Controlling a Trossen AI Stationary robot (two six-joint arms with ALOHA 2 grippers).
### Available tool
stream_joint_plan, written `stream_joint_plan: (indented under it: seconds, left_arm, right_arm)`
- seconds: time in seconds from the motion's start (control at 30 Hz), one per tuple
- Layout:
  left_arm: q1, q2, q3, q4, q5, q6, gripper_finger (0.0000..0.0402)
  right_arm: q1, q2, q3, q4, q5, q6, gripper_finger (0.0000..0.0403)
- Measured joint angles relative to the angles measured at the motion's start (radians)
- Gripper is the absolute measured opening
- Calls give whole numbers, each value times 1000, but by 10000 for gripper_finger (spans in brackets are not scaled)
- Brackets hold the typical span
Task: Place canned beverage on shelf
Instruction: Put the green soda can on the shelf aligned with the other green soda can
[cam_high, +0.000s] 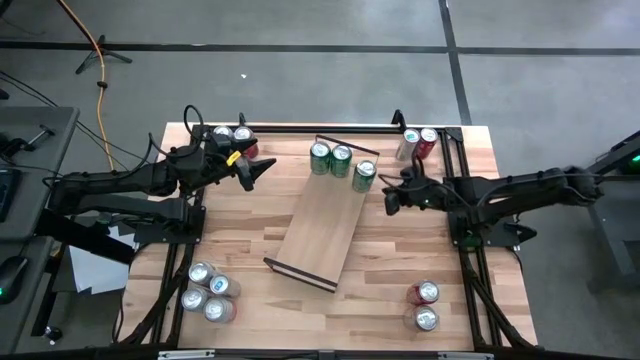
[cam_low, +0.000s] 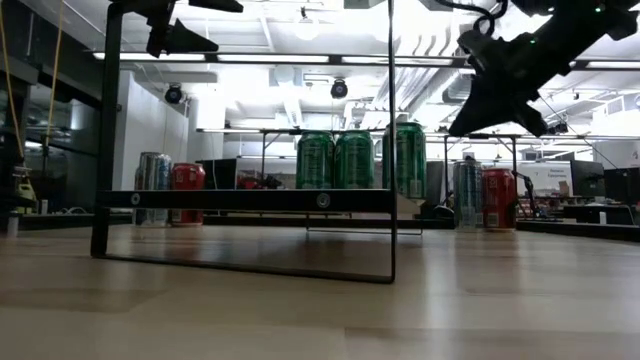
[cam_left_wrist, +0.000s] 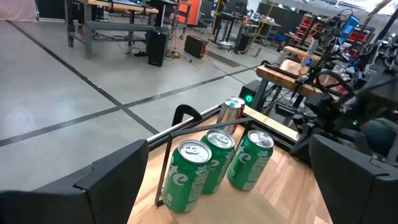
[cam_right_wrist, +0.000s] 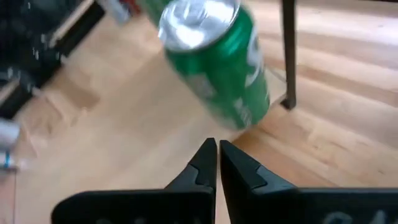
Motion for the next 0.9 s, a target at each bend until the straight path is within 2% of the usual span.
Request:
stream_joint_plan:
  seconds: [0.17,0.33,0.57,0.77,0.9]
  left_arm:
    - [0,0,0,0,0,0,372]
    - [0,0,0,7,0,-1,372]
    - [0,0,0,8,0,-20,372]
    - [-1,0,0,9,0,-28,372]
    - [-1,0,0,9,0,-28,372]
  right_arm:
    - [-51,30,0,23,-39,29,1]
    - [-82,134,0,154,-163,28,0]
    - [-102,237,0,248,-154,19,0]
    - [-126,249,0,251,-100,-19,0]
    - [-153,249,-1,278,-101,-29,0]
